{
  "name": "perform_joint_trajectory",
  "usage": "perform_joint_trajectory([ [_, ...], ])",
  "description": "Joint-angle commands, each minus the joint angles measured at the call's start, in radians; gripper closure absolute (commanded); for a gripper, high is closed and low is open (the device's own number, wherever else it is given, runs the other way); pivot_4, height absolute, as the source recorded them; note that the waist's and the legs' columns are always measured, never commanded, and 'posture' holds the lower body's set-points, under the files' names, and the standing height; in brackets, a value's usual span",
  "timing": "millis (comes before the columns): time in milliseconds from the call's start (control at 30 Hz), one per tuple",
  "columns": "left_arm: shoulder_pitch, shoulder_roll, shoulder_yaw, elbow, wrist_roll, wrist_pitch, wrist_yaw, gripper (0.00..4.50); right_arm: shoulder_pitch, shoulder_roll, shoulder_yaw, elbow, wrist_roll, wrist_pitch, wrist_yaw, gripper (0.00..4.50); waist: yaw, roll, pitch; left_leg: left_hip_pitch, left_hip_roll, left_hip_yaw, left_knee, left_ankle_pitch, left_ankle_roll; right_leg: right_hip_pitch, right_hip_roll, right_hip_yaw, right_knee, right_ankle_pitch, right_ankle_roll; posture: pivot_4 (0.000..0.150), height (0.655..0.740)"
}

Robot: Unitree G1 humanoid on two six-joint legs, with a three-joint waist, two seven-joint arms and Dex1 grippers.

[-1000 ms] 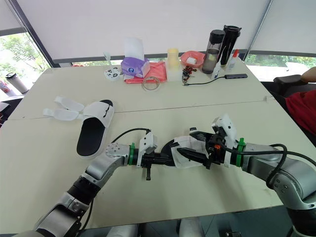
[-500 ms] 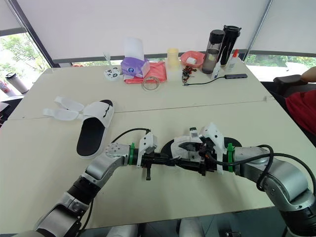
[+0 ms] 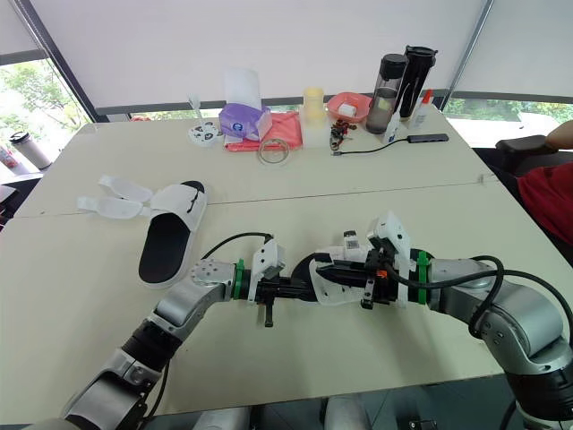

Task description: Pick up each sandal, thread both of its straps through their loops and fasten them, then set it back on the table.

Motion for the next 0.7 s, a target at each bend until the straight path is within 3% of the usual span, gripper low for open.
perform_joint_trajectory([
  [33, 0.015, 0.026, -0.007, 0.041, 0.036, 0.025, 0.005, 4.50, -0.052, -0.020, -0.020, -0.004, -0.009, -0.016, 0.035, 4.48, 0.000, 0.000, 0.000, 0.000, 0.000, 0.000, 0.000, 0.000, 0.000, 0.000, 0.000, 0.000, 0.000, 0.000, 0.000, 0.150, 0.7400],
  [367, 0.021, 0.023, -0.010, 0.037, 0.039, 0.024, 0.013, 4.50, -0.087, -0.031, -0.023, 0.004, -0.001, -0.006, 0.078, 4.48, 0.000, 0.000, 0.000, 0.000, 0.000, 0.000, 0.000, 0.000, 0.000, 0.000, 0.000, 0.000, 0.000, 0.000, 0.000, 0.150, 0.7400],
  [700, 0.001, 0.029, -0.033, 0.073, 0.079, -0.007, 0.018, 4.50, -0.099, -0.059, -0.085, -0.046, 0.168, 0.116, 0.090, 4.48, 0.001, 0.000, 0.001, -0.002, 0.000, 0.000, 0.000, 0.000, 0.000, -0.001, 0.000, 0.000, 0.000, 0.002, -0.003, 0.150, 0.7400],
])
